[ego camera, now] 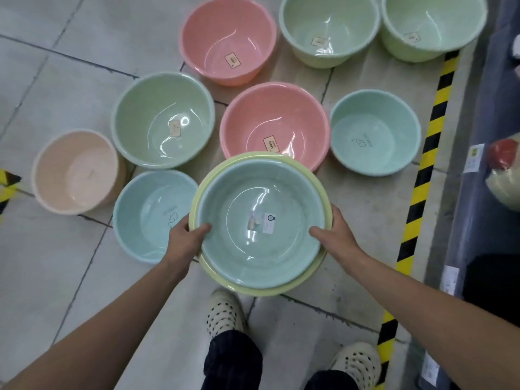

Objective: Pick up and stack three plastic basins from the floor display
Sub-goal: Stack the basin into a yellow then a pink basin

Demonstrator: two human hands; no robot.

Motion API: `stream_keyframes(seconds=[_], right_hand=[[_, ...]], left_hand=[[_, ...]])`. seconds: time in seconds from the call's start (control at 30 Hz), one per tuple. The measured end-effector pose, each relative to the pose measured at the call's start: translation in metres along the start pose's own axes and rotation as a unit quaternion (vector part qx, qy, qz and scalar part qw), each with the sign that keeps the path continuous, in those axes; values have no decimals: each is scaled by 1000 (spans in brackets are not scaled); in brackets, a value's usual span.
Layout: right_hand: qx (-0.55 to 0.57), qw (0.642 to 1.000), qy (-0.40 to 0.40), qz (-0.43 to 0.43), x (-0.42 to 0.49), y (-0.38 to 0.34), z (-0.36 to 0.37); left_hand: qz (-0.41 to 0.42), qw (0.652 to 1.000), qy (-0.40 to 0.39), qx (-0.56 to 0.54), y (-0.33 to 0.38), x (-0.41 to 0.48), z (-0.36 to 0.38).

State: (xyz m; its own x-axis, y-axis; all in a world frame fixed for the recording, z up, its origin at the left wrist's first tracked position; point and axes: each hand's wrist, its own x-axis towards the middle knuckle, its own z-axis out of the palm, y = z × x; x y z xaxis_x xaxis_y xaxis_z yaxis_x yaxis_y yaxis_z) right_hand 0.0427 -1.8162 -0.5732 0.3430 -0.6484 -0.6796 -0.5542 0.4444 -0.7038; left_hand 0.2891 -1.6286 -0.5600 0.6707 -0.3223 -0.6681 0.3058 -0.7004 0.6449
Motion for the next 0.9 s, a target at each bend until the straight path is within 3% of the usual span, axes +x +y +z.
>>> stream_keyframes(seconds=[0.23, 0.67, 0.9], right_hand=[[-25, 1000, 5, 14, 28, 32, 39], [-54, 995, -6, 88, 32, 96, 39], [-10, 995, 31, 94, 39, 121, 45]], left_hand=[[-29, 999, -12, -11, -41, 37, -14], [-56, 997, -49, -25, -104, 40, 7], [-53, 996, -43, -62, -135, 46, 22]])
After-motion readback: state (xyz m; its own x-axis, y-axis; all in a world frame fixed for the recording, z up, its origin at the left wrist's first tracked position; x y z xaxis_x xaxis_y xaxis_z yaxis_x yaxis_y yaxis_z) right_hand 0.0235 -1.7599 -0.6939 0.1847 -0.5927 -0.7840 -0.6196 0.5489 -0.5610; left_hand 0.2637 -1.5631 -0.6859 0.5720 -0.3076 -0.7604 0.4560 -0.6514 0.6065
